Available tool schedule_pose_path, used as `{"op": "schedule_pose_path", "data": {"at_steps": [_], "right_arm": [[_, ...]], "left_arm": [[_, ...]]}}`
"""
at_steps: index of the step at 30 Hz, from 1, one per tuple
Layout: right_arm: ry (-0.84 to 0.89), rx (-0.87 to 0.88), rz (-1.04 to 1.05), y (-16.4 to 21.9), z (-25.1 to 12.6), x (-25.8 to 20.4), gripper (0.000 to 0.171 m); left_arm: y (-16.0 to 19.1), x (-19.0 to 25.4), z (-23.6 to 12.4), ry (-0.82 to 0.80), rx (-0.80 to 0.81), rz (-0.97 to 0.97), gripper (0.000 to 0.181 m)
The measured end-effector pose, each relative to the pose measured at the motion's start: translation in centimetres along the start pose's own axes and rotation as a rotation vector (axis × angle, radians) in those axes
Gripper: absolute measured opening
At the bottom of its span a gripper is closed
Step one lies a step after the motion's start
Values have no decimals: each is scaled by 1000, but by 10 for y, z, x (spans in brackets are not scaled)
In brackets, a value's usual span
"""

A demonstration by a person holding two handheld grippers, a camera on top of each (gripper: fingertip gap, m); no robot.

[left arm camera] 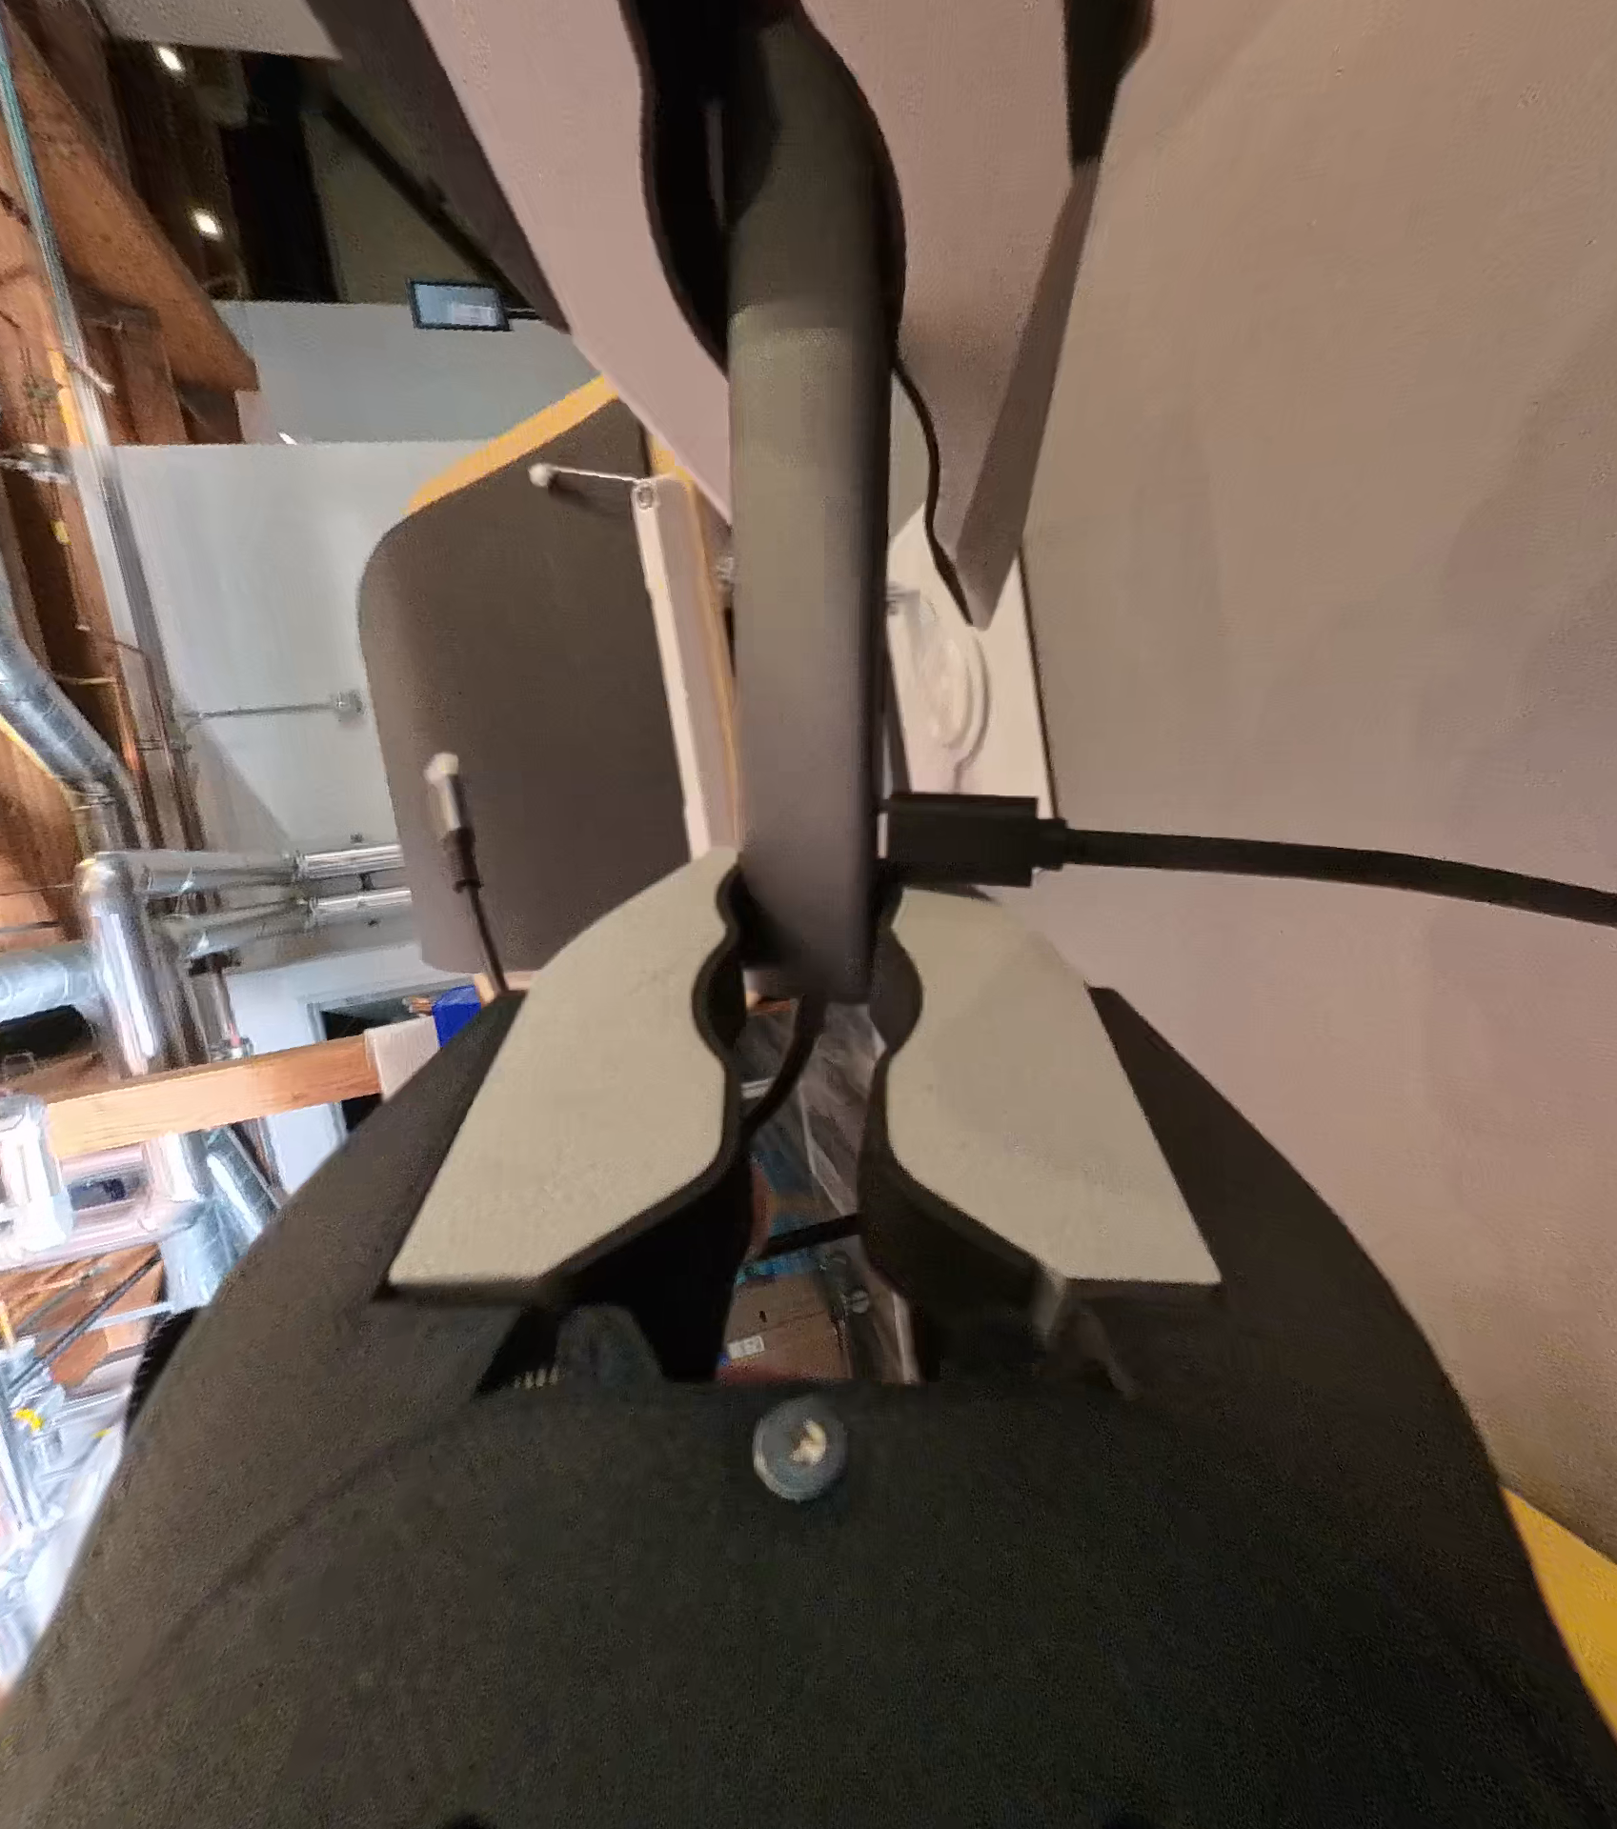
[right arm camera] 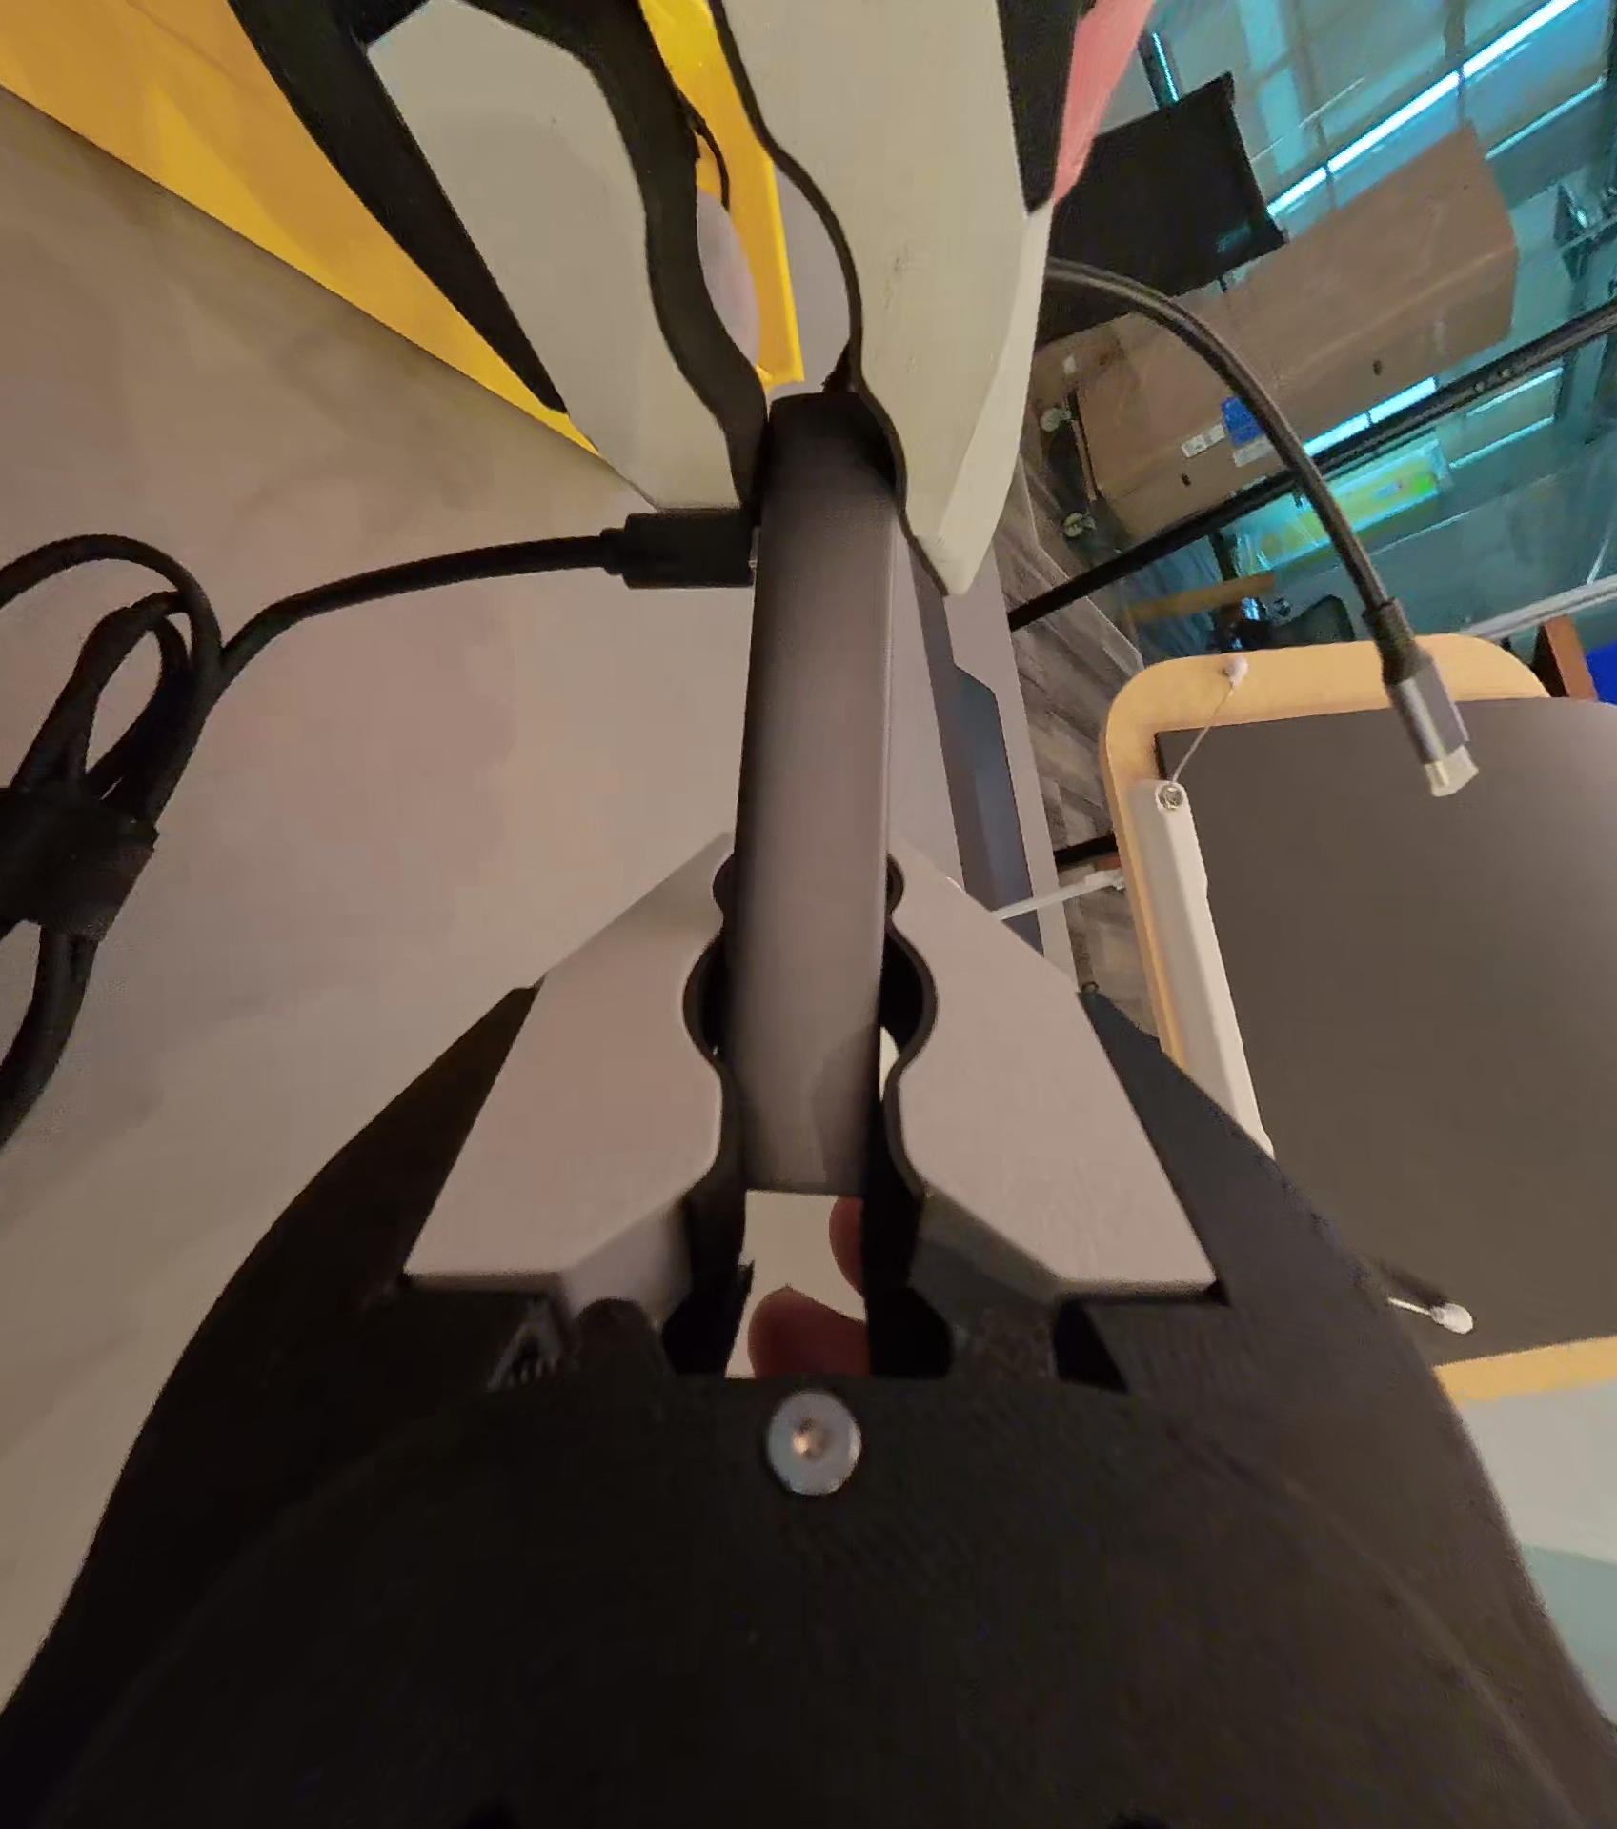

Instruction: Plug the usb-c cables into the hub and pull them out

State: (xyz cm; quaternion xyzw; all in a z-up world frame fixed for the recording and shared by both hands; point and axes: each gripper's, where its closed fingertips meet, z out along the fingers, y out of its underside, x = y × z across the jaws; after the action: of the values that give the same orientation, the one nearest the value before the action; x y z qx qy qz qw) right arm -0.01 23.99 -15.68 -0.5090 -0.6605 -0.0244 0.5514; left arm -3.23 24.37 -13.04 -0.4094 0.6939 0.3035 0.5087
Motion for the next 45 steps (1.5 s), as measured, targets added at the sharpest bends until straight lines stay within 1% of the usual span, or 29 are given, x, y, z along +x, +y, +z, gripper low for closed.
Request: {"op": "schedule_pose_path", "data": {"at_steps": [2,4,8,10,13,15,16,18,19,21,23,25,27,28,32,34,36,37,38,41,43,45], "right_arm": [[-19,11,-2,1,1,0,18],[16,17,-6,1,3,7,19],[92,-55,-45,10,5,24,37],[168,-117,-83,17,0,38,42],[305,-171,-84,17,-17,58,39],[342,-148,-28,5,-27,58,30],[344,-125,3,-3,-31,54,26],[323,-64,63,-22,-33,41,27],[301,-31,106,-31,-32,34,28],[233,35,246,-46,-21,19,42],[161,28,326,-48,-2,3,43],[173,-26,302,-40,13,-2,37],[173,12,319,-42,20,-2,20],[171,34,331,-45,21,-2,10],[181,60,330,-47,18,2,2],[142,41,317,-41,17,0,0],[87,34,322,-34,16,0,0],[44,30,322,-30,15,-2,0],[16,10,311,-25,15,-2,0],[-90,-22,301,-10,16,-7,0],[-194,12,303,-10,16,-16,0],[-253,6,290,-5,16,-22,0]], "left_arm": [[0,2,1,21,-1,-40,19],[4,1,2,29,-29,-76,19],[18,0,7,43,-116,-153,19],[28,2,9,66,-153,-230,19],[43,0,11,57,-199,-355,20],[53,-2,11,46,-232,-448,20],[56,-2,11,49,-238,-494,19],[58,-2,11,56,-235,-597,19],[58,-1,11,61,-230,-644,20],[56,1,12,71,-217,-733,20],[51,3,11,92,-201,-806,19],[45,3,10,102,-184,-857,19],[42,2,8,97,-176,-885,19],[41,1,6,89,-175,-900,19],[38,0,1,96,-151,-942,20],[35,5,1,136,-130,-936,21],[29,8,-3,168,-82,-898,26],[26,11,-5,196,-66,-880,30],[23,10,-9,202,-39,-851,38],[15,1,-21,186,14,-738,55],[13,-5,-25,162,17,-636,67],[10,-6,-26,159,11,-534,72]]}}
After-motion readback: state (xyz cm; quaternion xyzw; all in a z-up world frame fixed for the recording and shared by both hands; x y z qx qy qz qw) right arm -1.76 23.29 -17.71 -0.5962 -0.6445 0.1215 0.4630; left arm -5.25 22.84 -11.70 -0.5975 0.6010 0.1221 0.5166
